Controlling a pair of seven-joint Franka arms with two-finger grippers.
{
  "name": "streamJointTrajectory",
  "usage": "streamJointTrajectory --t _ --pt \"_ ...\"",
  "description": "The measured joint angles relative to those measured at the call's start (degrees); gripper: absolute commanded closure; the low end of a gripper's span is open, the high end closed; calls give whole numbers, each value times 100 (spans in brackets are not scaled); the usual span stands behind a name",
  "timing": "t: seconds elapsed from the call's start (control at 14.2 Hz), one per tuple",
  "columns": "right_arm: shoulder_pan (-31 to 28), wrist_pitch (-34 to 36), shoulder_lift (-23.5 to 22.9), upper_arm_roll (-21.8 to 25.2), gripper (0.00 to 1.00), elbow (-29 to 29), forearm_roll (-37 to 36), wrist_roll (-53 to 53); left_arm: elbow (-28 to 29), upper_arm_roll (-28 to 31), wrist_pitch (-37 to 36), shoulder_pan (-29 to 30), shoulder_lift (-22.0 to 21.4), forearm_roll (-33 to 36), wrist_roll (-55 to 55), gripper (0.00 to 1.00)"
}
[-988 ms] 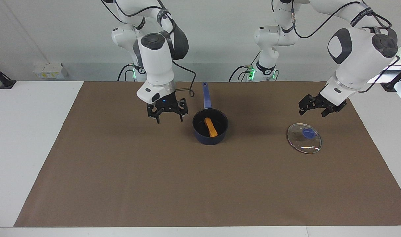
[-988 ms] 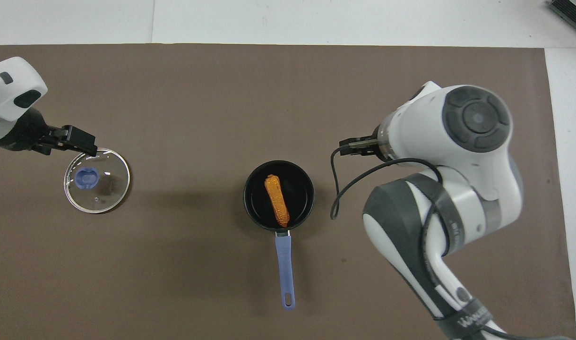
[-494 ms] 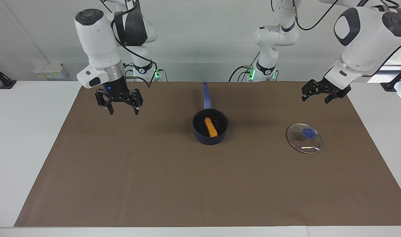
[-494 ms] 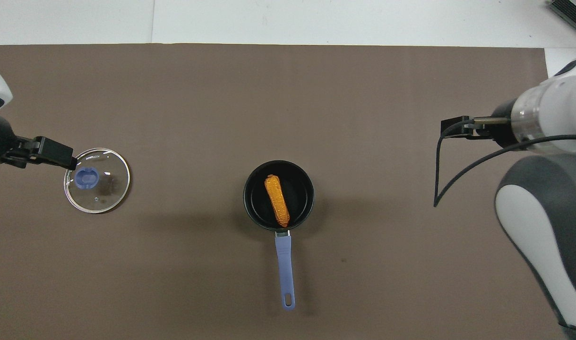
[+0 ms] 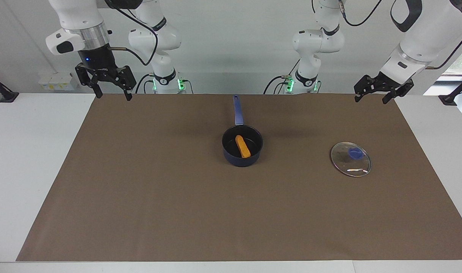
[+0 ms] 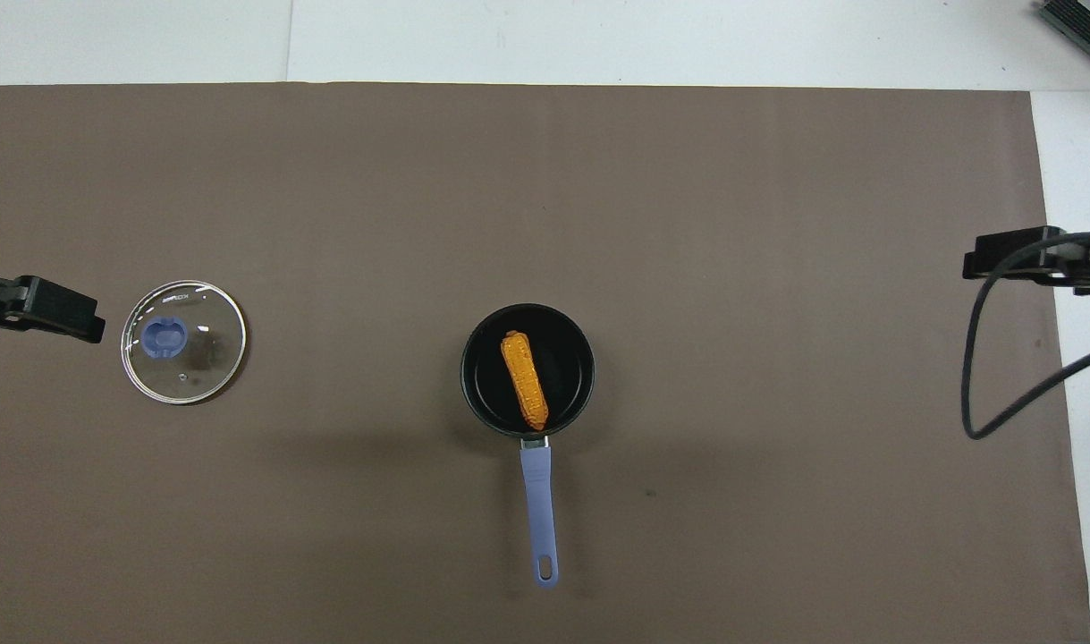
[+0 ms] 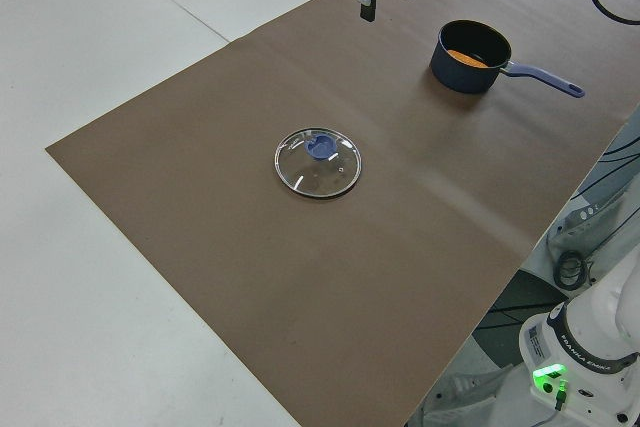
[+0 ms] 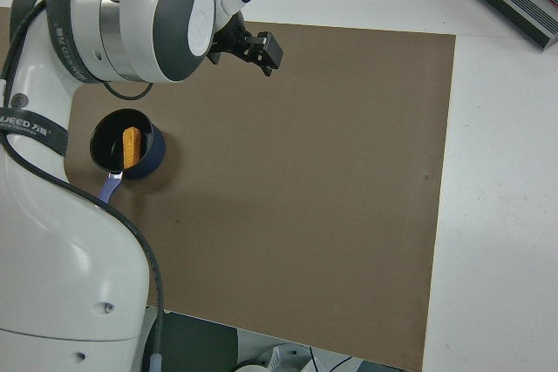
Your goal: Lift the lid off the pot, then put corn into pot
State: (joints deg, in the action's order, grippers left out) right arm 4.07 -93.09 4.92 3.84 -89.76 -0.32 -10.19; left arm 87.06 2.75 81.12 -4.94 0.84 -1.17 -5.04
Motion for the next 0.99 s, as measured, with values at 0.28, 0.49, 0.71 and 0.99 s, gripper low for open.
streamJointTrajectory --t 0.28,0.49,0.71,0.99 --pt "-4 321 40 378 0 213 0 514 -128 -18 -110 -1 6 0 0 0" --pt "-19 407 40 452 0 189 0 540 -212 -32 -116 -1 5 -10 0 0" --pt "-47 787 40 531 0 175 1 542 -214 -35 -118 -1 5 -18 -1 0" --pt "-141 797 40 532 0 130 14 552 -210 -33 -131 -1 5 -19 -3 0"
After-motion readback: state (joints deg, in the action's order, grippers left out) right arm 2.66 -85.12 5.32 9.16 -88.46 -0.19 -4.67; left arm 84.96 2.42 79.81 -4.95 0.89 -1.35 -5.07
